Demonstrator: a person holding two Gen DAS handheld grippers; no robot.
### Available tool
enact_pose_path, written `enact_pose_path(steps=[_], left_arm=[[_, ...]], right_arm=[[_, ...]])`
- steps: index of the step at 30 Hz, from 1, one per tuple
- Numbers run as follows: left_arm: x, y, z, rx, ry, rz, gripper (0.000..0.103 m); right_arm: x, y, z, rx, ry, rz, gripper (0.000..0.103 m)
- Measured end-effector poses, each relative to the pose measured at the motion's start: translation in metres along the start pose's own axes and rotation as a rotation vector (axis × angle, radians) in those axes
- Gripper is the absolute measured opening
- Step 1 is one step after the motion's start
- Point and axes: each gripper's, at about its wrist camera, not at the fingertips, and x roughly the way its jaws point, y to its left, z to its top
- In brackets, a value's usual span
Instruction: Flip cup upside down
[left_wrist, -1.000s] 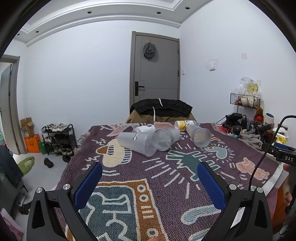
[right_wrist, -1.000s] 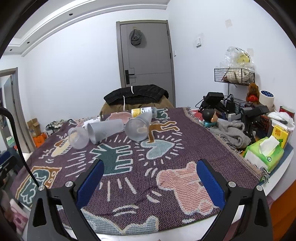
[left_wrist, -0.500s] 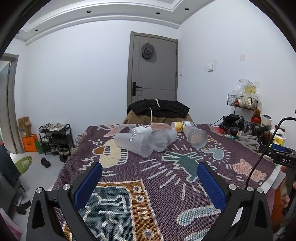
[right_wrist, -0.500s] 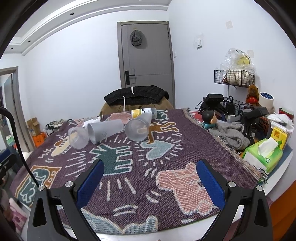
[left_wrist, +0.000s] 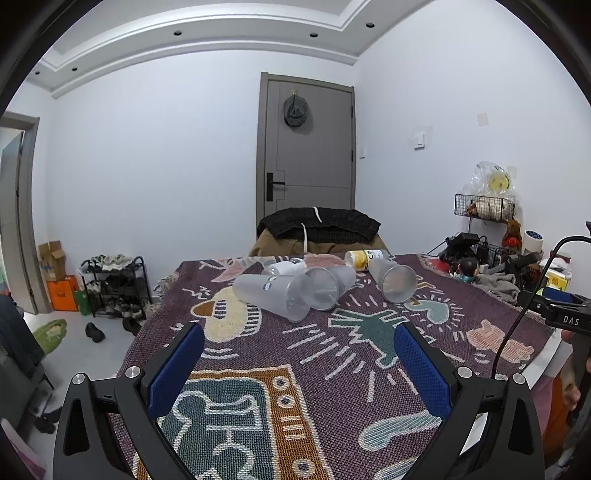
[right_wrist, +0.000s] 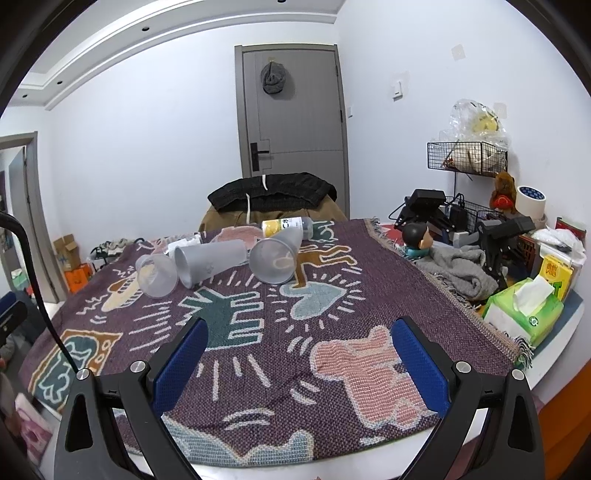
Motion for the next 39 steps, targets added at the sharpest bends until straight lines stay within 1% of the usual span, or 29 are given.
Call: enact_pose_path(steps=[17, 20, 24, 26, 30, 35, 37, 39], left_arm=[[0.006, 0.004, -0.001, -0.024, 0.022, -0.002, 0.103], [0.005, 0.004, -0.002, -0.019, 0.017, 0.002, 0.103], [0.0, 0.001, -0.003, -0.001, -0.011, 0.005, 0.103], [0.001, 0.0, -0.003, 0.002, -0.005, 0.003, 0.103], [0.005, 0.001, -0.004, -0.003, 0.013, -0.001, 0.103], [0.013, 0.003, 0.0, -0.006, 0.011, -0.013, 0.103], [0.018, 0.005, 0.003, -0.003, 0.013, -0.018, 0.103], [0.024, 0.007, 0.007, -0.016, 0.015, -0.023, 0.103]], right_arm=[[0.003, 0.002, -0.003, -0.01, 0.009, 0.001, 0.101], [0.004, 0.002, -0.003, -0.006, 0.013, 0.0, 0.101], [0.004, 0.002, -0.003, -0.009, 0.014, -0.001, 0.101], [0.005, 0.001, -0.004, -0.01, 0.021, -0.003, 0.101], [0.011, -0.001, -0.001, -0.017, 0.033, -0.007, 0.101], [0.029, -0.002, 0.006, -0.047, 0.074, -0.044, 0.101], [0.038, -0.003, 0.011, -0.038, 0.099, -0.036, 0.101], [0.043, -0.003, 0.016, -0.038, 0.099, -0.028, 0.101]])
